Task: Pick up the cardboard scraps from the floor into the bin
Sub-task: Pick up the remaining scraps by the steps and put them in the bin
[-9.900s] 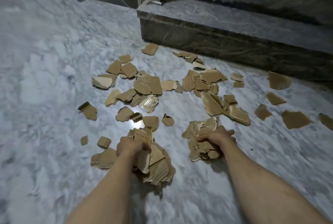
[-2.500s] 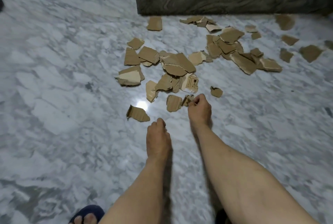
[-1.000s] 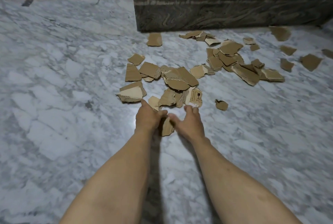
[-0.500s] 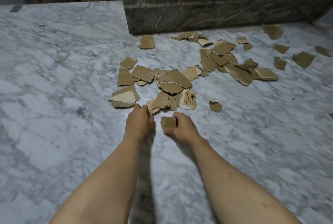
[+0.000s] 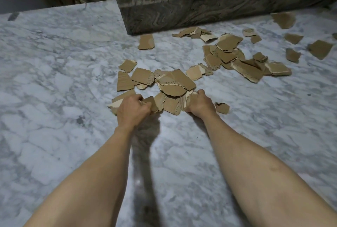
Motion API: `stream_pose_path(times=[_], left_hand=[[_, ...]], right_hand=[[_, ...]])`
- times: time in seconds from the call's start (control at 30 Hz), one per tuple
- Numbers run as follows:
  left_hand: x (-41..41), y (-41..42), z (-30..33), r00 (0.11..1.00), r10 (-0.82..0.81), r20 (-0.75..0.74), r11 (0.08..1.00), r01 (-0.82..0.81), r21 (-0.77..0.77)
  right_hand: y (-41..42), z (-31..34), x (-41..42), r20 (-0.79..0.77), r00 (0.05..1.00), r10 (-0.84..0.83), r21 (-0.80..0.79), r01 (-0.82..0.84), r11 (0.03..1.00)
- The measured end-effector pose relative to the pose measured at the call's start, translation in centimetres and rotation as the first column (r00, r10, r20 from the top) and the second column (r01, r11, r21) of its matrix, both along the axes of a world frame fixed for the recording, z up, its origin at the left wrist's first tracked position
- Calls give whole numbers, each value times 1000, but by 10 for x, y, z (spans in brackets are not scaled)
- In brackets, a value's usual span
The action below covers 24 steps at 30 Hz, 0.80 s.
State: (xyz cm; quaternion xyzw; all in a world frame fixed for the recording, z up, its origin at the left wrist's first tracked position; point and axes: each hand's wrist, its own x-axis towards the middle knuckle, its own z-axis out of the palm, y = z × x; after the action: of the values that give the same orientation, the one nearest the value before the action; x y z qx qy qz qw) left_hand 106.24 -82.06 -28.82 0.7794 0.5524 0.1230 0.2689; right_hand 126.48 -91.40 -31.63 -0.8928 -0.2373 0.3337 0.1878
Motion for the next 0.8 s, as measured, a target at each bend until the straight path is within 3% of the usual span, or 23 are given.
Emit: stream_pose_path(times=[0.1,0.17,0.23,0.3,0.37,0.47,0.57,0.7,0.8], left_hand=[[34,-4,-20,969,-123,-213,989,102,-105],[51,-11,-30,945,-149,-292,983,111,-143],[60,-16,-39,956,-105,-275,990,74,-123],[62,-18,-41,983,-72,-168,989,48,-139],[63,-20,-34,999,-30,-42,979,21,-202],[64,-23,-17,996,73,-53,924,-87,-371],[65,-28,4,988,71,-138,873,-128,-471],[68,-30,21,989,33,-145,877,-98,-469],[65,-18,19,987,29,-156,892,-96,-441]], right_hand=[[6,1,-1,115,992,47,-128,-32,991],[7,0,-1,74,997,26,-109,-18,994],[3,1,-2,-45,999,-17,-18,16,1000],[-8,5,0,-165,985,-55,57,65,996],[-21,10,11,-247,962,-117,122,151,981],[-45,22,37,-297,920,-254,165,312,936],[-69,28,61,-221,943,-249,85,273,958],[-89,27,71,-103,990,-99,-54,94,994],[-87,23,70,91,996,-10,-109,20,994]])
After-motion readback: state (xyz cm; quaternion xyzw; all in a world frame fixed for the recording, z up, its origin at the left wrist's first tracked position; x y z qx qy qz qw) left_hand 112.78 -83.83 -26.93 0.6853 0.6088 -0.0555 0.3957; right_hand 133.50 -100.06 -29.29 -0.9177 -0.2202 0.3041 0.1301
